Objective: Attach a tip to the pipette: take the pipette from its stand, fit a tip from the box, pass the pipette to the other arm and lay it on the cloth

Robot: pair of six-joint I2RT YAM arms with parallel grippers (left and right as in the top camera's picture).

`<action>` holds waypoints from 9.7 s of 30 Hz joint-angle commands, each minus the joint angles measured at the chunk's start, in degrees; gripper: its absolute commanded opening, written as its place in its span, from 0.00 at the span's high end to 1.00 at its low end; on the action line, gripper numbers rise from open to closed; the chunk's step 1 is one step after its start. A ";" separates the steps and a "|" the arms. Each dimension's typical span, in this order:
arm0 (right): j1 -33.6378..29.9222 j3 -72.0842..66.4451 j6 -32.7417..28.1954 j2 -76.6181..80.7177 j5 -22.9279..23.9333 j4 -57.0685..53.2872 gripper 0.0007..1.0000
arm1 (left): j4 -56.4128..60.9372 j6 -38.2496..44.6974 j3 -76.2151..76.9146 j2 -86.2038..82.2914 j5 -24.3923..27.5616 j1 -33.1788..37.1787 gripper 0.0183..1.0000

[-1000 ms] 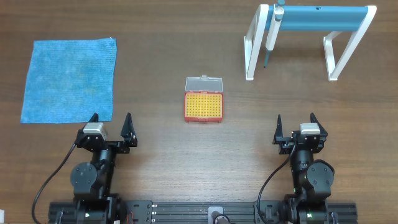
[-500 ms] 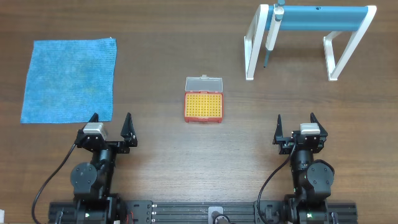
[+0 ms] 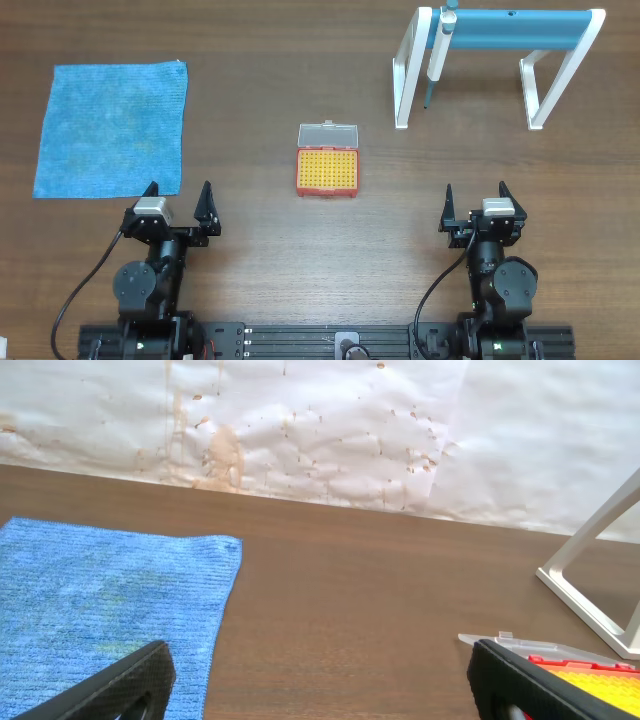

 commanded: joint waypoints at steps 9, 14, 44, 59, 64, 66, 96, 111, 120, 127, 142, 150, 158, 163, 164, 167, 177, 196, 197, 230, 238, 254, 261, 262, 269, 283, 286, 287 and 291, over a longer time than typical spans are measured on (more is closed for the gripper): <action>-0.46 2.16 22.62 8.72 -1.27 -0.39 0.15 | -0.33 -0.52 -0.09 -0.42 0.42 0.13 0.06; -0.02 22.84 23.50 42.91 -1.20 0.81 0.15 | -0.33 -0.52 -0.09 -0.42 0.42 0.13 0.06; 3.74 37.07 11.80 90.40 0.74 51.63 0.15 | -0.33 -0.52 -0.09 -0.42 0.42 0.13 0.06; 3.74 41.55 11.80 94.51 0.74 51.49 0.16 | -0.33 -0.52 -0.09 -0.42 0.42 0.13 0.06; 3.74 41.57 12.52 94.51 0.63 51.52 0.79 | -0.33 -0.52 -0.09 -0.42 0.42 0.13 0.06; 3.76 41.57 12.76 94.51 0.24 51.52 0.88 | -0.33 -0.52 -0.09 -0.42 0.42 0.13 0.06; 16.31 26.01 12.74 77.55 -11.45 66.95 0.92 | -0.33 -0.52 -0.09 -0.42 0.42 0.13 0.06; 33.24 23.98 12.70 99.38 -11.96 87.76 0.92 | -0.33 -0.52 -0.09 -0.42 0.42 0.13 0.06; 33.20 24.20 11.56 102.03 -11.50 86.62 0.92 | -0.33 -0.52 -0.09 -0.42 0.42 0.13 0.06; 32.17 24.20 9.90 102.07 -11.54 86.68 0.92 | -0.33 -0.52 -0.09 -0.42 0.42 0.13 0.06; 32.09 24.85 9.92 102.09 -11.82 86.64 0.92 | -0.33 -0.52 -0.09 -0.42 0.42 0.13 0.06; 32.13 25.81 9.92 102.09 -11.80 85.18 0.92 | -0.33 -0.52 -0.09 -0.42 0.42 0.13 0.06; 32.13 25.81 9.92 102.12 -11.80 83.38 0.92 | -0.33 -0.52 -0.09 -0.42 0.42 0.13 0.06; 32.13 25.81 9.92 103.32 -11.78 83.43 0.92 | -0.33 -0.52 -0.09 -0.42 0.42 0.13 0.06; 32.13 25.81 9.92 104.00 -11.80 83.45 0.92 | -0.33 -0.52 -0.09 -0.42 0.42 0.13 0.06; 32.13 25.81 9.92 106.14 -11.80 84.32 0.92 | -0.33 -0.52 -0.09 -0.42 0.42 0.13 0.06; 32.13 24.65 9.88 106.81 -11.76 82.36 0.92 | -0.33 -0.52 -0.09 -0.42 0.42 0.13 0.06; 31.95 33.27 12.72 83.08 -13.73 63.14 0.92 | -0.33 -0.52 -0.09 -0.42 0.42 0.13 0.06; 31.95 34.34 12.72 81.02 -13.73 60.96 0.92 | -0.33 -0.52 -0.09 -0.42 0.42 0.13 0.06; 34.01 42.18 59.06 70.42 -43.60 13.68 0.92 | 7.30 -77.92 -0.09 -0.33 34.75 0.13 0.07; 34.01 42.18 61.05 70.42 -51.80 13.75 0.92 | 26.93 -76.35 5.53 20.33 49.64 0.13 0.08; 34.01 42.18 61.16 70.42 -52.74 15.30 0.92 | 52.76 -66.73 31.36 72.22 68.35 -9.31 0.08; 34.01 42.18 60.98 70.42 -52.72 15.28 0.92 | 52.74 -66.93 31.43 72.35 68.17 -9.31 0.99; 34.01 42.18 60.98 70.42 -52.72 15.30 0.92 | 52.72 -66.99 31.43 72.35 68.15 -9.31 0.99; 31.98 42.18 54.55 70.42 -52.72 6.91 0.18 | 52.35 -66.10 31.43 72.65 66.71 -6.38 0.99; 10.86 42.21 39.43 68.87 -61.00 -9.44 0.18 | -51.65 -4.46 59.28 79.25 24.33 20.72 0.99; 10.84 42.29 36.98 68.85 -34.91 -23.65 0.18 | -77.22 5.60 92.78 98.68 12.85 24.22 0.99; 10.80 42.45 38.23 68.85 -27.41 -25.90 0.18 | -80.61 5.57 100.13 103.06 9.70 24.24 0.99; 10.80 45.18 40.46 68.85 -3.26 -34.42 0.18 | -87.78 5.84 138.55 125.13 -11.37 23.41 0.99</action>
